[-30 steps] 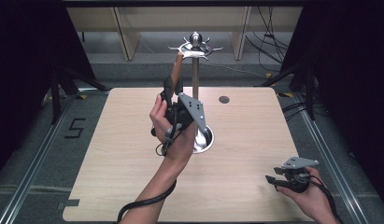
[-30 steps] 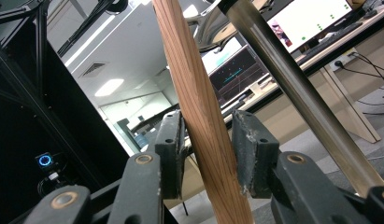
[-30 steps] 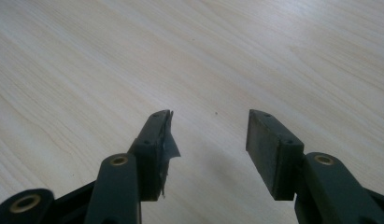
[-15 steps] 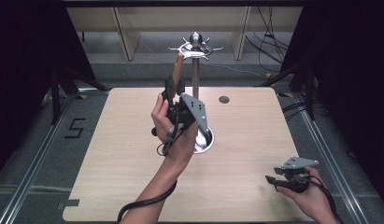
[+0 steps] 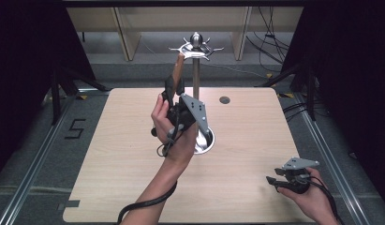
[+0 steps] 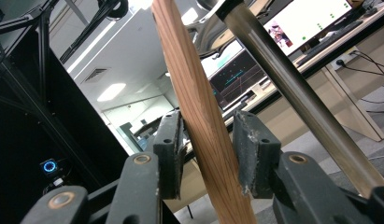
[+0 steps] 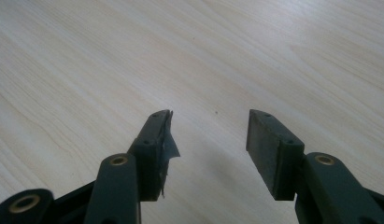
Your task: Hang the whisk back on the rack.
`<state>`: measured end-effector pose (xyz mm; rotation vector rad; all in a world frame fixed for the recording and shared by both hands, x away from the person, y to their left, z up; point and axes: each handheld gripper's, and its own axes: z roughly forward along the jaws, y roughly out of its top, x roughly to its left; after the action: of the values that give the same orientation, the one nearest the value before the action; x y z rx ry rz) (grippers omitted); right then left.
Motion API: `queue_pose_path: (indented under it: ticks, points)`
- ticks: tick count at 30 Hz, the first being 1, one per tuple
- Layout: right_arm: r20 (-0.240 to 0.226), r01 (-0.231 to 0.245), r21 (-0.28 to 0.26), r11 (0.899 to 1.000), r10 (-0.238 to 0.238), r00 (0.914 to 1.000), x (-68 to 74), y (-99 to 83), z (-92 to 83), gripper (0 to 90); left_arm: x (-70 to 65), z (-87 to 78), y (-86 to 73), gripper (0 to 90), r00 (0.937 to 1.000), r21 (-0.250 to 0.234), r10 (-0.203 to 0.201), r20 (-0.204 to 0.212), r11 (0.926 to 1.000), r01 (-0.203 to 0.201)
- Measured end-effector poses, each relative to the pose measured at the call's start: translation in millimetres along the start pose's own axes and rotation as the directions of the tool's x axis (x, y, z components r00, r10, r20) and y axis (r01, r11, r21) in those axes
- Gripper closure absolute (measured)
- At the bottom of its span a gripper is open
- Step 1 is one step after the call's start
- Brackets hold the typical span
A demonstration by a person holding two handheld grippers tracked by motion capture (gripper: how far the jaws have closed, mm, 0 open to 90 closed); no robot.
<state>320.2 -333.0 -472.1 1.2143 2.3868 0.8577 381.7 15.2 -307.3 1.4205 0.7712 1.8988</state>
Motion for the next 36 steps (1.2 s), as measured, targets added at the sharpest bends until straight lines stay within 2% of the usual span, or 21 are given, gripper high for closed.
queue_pose_path:
  ticks: [2,6,9,14,16,17,20,27,30,33,35,36]
  points:
    - [0.000,0.000,0.000,1.000,0.000,1.0000,0.1,0.0,0.1,50.8,0.4,0.2,0.0,64.0,1.0000,0.000,0.003,-0.003,1.0000,-0.003]
    - [0.001,-0.006,0.001,1.000,0.006,1.0000,0.5,-0.2,0.1,50.8,0.2,-1.7,0.5,65.0,0.9991,-0.019,0.034,-0.027,0.9992,-0.035]
    - [0.002,0.003,0.000,1.000,-0.003,1.0000,0.0,-0.2,0.3,50.8,-0.5,-2.5,2.0,65.3,0.9990,-0.025,0.036,-0.027,0.9990,-0.037]
    - [0.000,-0.009,0.002,1.000,0.009,1.0000,0.4,-0.1,-0.1,50.8,-1.4,-2.4,2.5,65.1,0.9979,-0.028,0.056,-0.033,0.9980,-0.057]
    - [0.002,0.003,0.000,1.000,-0.003,1.0000,0.0,-0.1,0.4,50.8,-2.5,-4.4,3.8,65.1,0.9946,-0.030,0.096,-0.041,0.9948,-0.097]
    - [-0.001,-0.014,0.004,1.000,0.014,0.9999,0.8,0.1,-0.1,50.8,-4.0,-4.8,4.1,65.3,0.9946,-0.035,0.094,-0.044,0.9948,-0.096]
    - [-0.001,-0.009,0.003,1.000,0.009,1.0000,0.5,0.0,-0.3,50.8,-7.8,-6.6,5.9,65.5,0.9929,-0.041,0.112,-0.038,0.9926,-0.114]
    - [0.000,-0.003,-0.001,1.000,0.003,1.0000,0.2,-0.2,0.0,50.8,-7.8,-2.6,4.7,63.7,0.9960,-0.048,0.088,-0.010,0.9949,-0.089]
    - [-0.003,-0.007,0.001,1.000,0.007,1.0000,0.1,0.1,-0.4,50.8,-6.4,-2.2,3.9,62.4,0.9980,-0.045,0.062,0.011,0.9971,-0.062]
    - [-0.002,-0.009,0.002,1.000,0.009,1.0000,0.4,-0.1,-0.3,50.7,-4.5,-1.7,1.9,60.1,0.9975,-0.056,0.006,0.071,0.9984,-0.002]
    - [-0.002,-0.009,0.002,1.000,0.009,1.0000,0.3,0.0,-0.3,50.7,-2.3,-1.0,0.6,58.2,0.9919,-0.079,-0.038,0.121,0.9957,0.048]
    - [-0.001,-0.011,0.000,1.000,0.011,0.9999,0.8,-0.2,-0.1,50.7,-0.4,-1.6,0.4,57.1,0.9873,-0.076,-0.062,0.146,0.9943,0.074]
